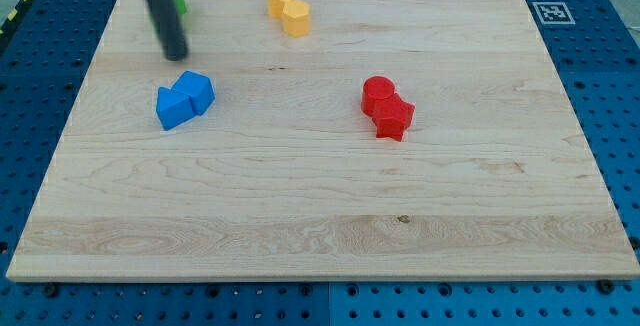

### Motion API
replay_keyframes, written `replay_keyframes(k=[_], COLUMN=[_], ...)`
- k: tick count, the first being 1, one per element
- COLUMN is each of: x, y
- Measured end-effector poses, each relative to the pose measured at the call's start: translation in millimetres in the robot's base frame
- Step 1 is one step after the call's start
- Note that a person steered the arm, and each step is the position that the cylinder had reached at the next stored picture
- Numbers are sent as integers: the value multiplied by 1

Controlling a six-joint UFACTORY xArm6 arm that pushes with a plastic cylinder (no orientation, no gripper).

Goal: Slide the green circle towards center

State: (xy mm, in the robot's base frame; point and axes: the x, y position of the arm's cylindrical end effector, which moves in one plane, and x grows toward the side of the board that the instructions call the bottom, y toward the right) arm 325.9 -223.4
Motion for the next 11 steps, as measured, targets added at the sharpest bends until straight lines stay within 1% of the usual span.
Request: replay_keyframes(k=[1,2,3,4,5,6,7,8,9,10,11], x=[-25,-69,-85,-86,-54,-43,-37,-12,16,45,75], y=[-64,-81,-48,-29,-12,18,76,97,99,121,128])
